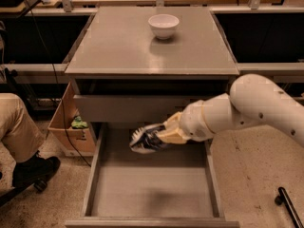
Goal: Place blue chip bag into middle drawer
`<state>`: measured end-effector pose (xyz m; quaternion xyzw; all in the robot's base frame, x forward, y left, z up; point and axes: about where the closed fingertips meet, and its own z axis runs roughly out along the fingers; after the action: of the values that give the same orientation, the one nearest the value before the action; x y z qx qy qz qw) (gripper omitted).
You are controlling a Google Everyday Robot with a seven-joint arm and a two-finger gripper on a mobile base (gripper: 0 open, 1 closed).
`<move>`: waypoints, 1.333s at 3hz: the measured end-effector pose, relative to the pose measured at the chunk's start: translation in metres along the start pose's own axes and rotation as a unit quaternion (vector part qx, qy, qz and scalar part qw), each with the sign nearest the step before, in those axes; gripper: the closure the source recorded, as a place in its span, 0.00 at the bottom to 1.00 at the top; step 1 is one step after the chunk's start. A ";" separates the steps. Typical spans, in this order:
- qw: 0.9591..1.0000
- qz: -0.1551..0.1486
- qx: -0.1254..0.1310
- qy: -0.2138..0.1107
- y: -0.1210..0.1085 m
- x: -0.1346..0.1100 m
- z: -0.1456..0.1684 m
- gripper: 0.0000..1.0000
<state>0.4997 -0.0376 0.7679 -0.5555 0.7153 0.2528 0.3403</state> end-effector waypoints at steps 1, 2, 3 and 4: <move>0.998 -0.022 0.007 0.061 0.006 0.050 0.005 1.00; 0.994 -0.022 0.000 0.111 -0.003 0.129 0.016 1.00; 0.992 -0.012 -0.015 0.121 -0.012 0.174 0.030 1.00; 0.993 0.011 -0.030 0.116 -0.023 0.216 0.055 1.00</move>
Offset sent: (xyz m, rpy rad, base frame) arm -0.0161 -0.1066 -0.1597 -0.3080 0.0506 0.0160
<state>0.5007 -0.1373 0.5671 -0.5834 0.7479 0.2116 0.2356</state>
